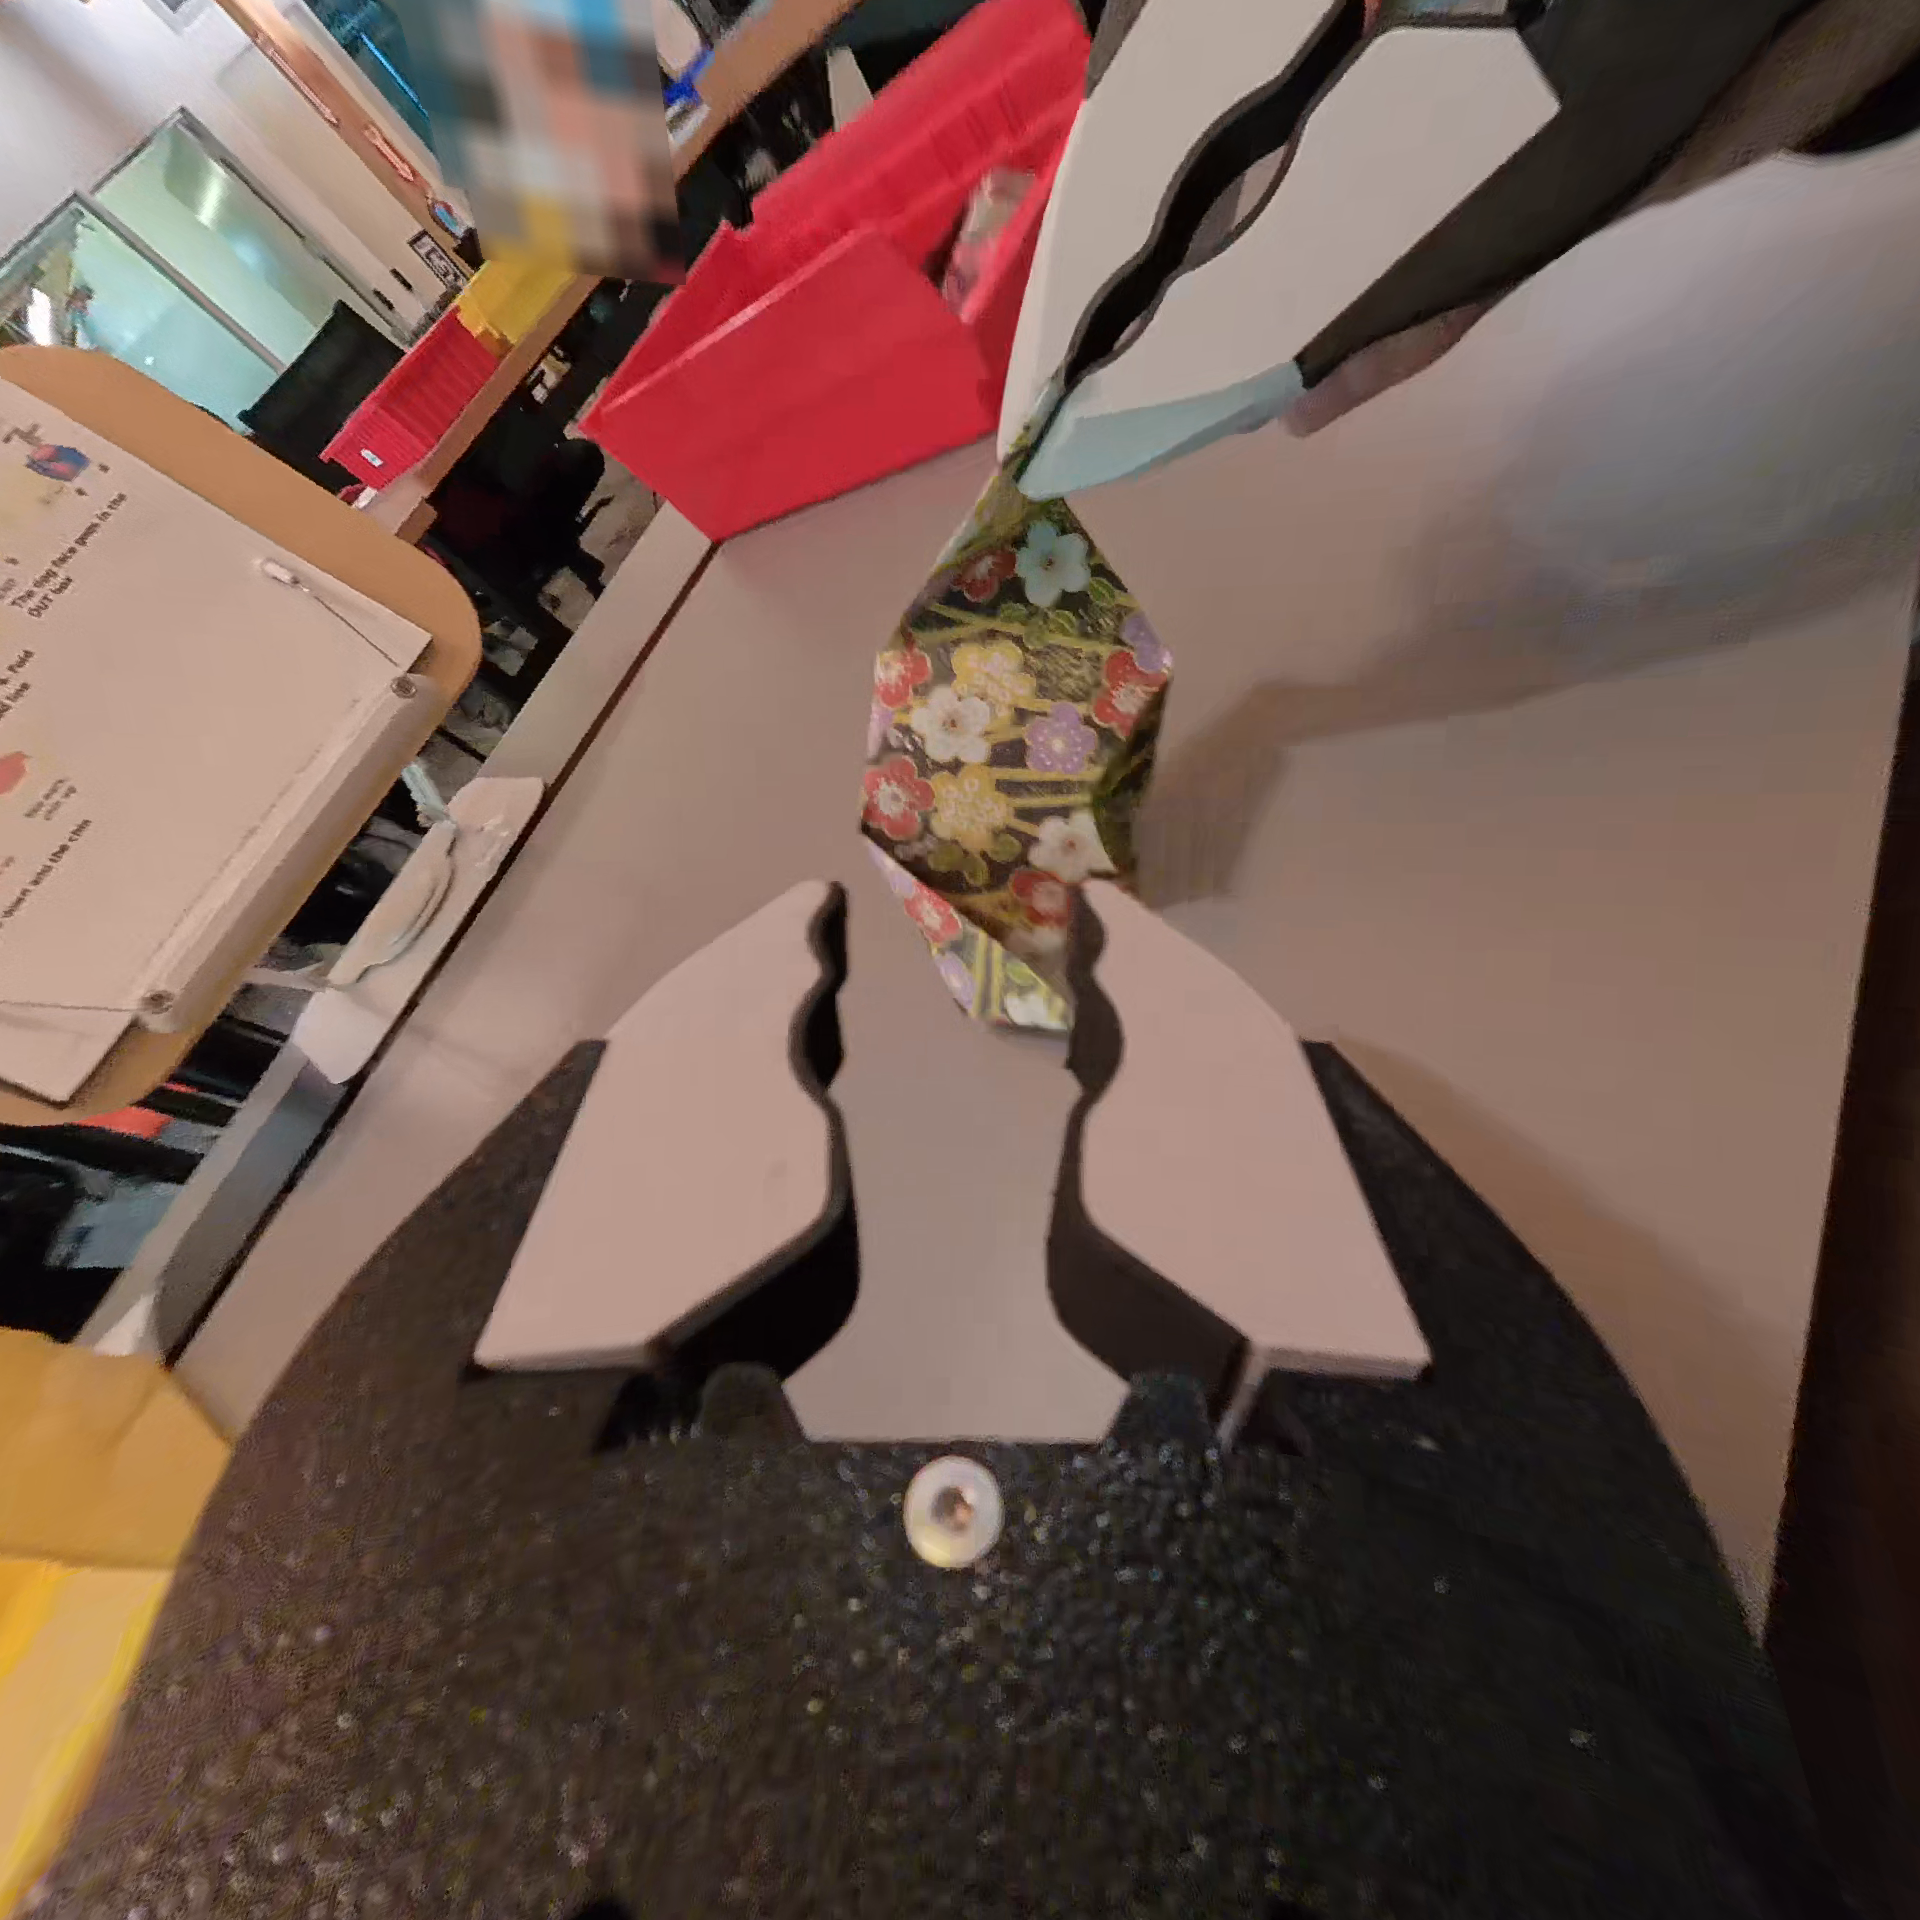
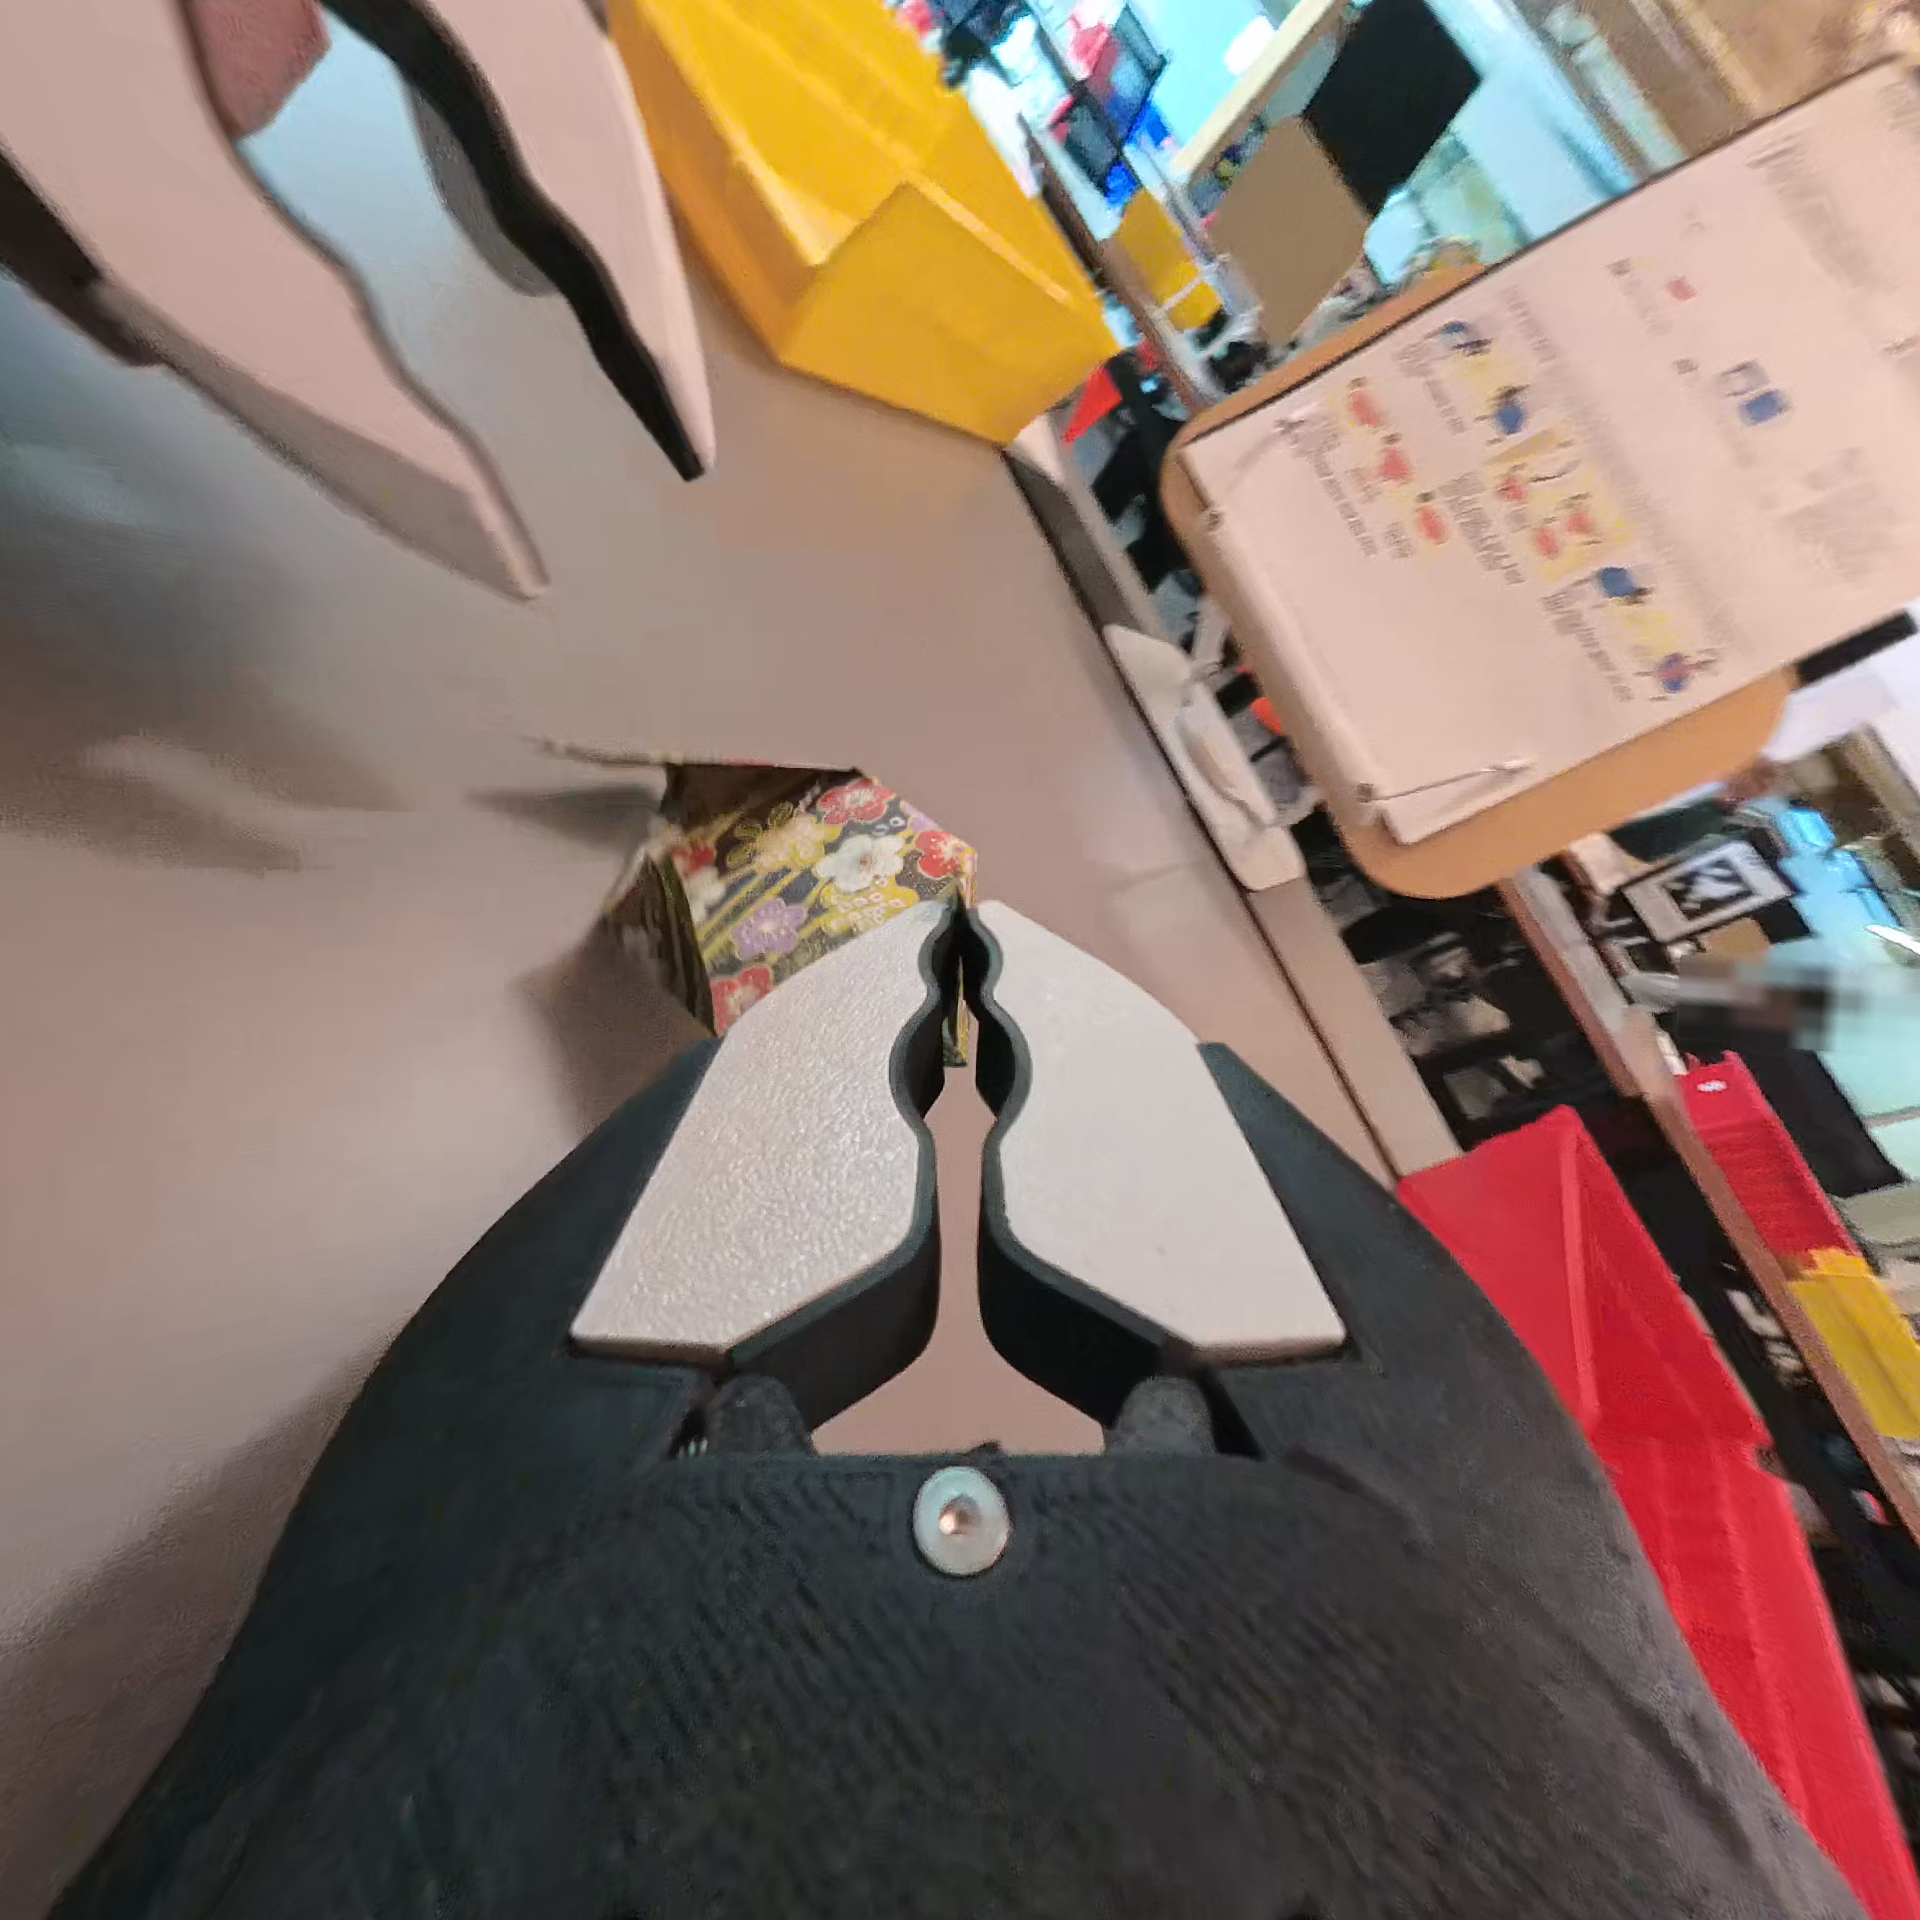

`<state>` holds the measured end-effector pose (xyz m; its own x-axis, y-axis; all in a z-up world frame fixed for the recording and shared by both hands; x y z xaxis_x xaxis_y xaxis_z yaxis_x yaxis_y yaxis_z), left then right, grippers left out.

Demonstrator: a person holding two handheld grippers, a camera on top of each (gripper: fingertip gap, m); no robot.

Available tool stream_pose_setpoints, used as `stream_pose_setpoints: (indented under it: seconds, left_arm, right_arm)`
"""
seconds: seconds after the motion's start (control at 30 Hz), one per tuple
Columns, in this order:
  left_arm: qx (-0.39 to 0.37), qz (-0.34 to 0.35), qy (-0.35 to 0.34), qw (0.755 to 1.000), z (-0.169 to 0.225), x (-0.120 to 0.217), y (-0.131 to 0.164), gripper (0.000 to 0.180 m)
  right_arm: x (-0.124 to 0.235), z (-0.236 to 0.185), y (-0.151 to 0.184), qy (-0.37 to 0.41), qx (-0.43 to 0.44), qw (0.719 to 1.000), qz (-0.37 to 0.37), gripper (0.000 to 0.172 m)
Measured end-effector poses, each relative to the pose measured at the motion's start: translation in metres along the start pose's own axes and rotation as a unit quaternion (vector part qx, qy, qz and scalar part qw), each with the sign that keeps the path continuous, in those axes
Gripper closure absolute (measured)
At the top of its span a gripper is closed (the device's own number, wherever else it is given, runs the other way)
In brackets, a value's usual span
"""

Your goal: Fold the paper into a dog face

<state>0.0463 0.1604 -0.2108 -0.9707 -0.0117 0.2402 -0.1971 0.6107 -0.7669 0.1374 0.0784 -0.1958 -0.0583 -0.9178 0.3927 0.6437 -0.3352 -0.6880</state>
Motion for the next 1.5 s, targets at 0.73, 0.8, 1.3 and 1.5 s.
stream_pose_setpoints:
  seconds: [0.73, 0.8, 1.3, 1.5]
  left_arm:
    - [0.14, 0.006, 0.036, 0.989, -0.01, -0.031, 0.028, 0.134]
    - [0.148, 0.005, 0.034, 0.988, -0.012, -0.031, 0.029, 0.135]
    - [0.158, -0.015, 0.05, 0.986, -0.013, -0.037, 0.034, 0.138]
    - [0.17, -0.024, 0.058, 0.983, -0.015, -0.039, 0.036, 0.138]
  right_arm:
    - [0.141, 0.288, 0.16, 0.306, -0.223, 0.925, -0.031, 0.171]
    - [0.127, 0.293, 0.184, 0.294, -0.264, 0.918, -0.042, 0.172]
    - [0.042, 0.244, 0.261, 0.144, -0.314, 0.92, -0.184, 0.172]
    - [0.028, 0.235, 0.268, 0.084, -0.243, 0.926, -0.278, 0.172]
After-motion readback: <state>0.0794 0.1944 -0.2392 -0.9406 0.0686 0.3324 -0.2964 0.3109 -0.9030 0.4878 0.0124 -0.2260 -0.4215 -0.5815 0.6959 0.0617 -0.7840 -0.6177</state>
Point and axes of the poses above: each gripper's, where its closed fingertips meet, x back along the fingers, y out of its underside, z = x × y across the jaws, the point moved 3 cm from there along x, back along the fingers, and after that the axes turned 11 degrees about -y, right-handed, at the moved point
